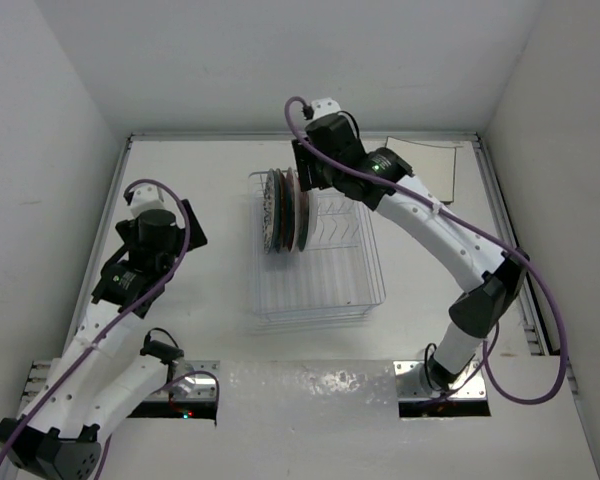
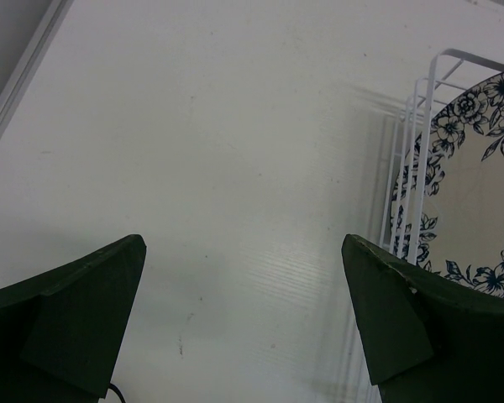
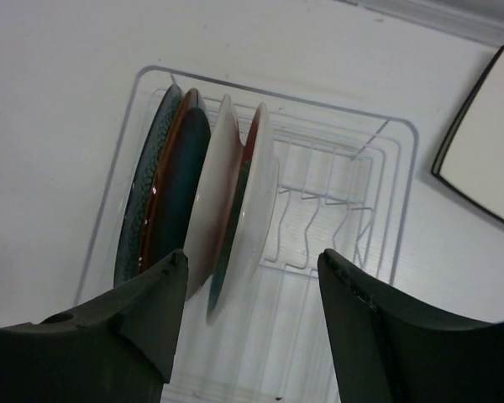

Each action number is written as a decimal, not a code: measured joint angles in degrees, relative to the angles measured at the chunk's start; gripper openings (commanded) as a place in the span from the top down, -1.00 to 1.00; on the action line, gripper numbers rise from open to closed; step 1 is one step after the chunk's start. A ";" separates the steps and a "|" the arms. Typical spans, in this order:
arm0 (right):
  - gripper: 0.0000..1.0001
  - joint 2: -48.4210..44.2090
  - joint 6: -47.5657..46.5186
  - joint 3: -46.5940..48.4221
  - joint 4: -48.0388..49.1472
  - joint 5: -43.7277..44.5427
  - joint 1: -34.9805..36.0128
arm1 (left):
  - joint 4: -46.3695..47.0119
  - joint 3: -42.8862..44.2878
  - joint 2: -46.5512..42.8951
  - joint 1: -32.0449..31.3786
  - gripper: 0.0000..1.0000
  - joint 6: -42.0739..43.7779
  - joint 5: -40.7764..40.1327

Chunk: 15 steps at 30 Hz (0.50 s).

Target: Unload the plates from the dish rack

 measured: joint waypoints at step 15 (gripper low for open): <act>0.02 8.72 -3.02 3.69 -5.31 12.39 4.22 | 0.02 -0.02 -1.42 0.00 -1.00 0.02 0.24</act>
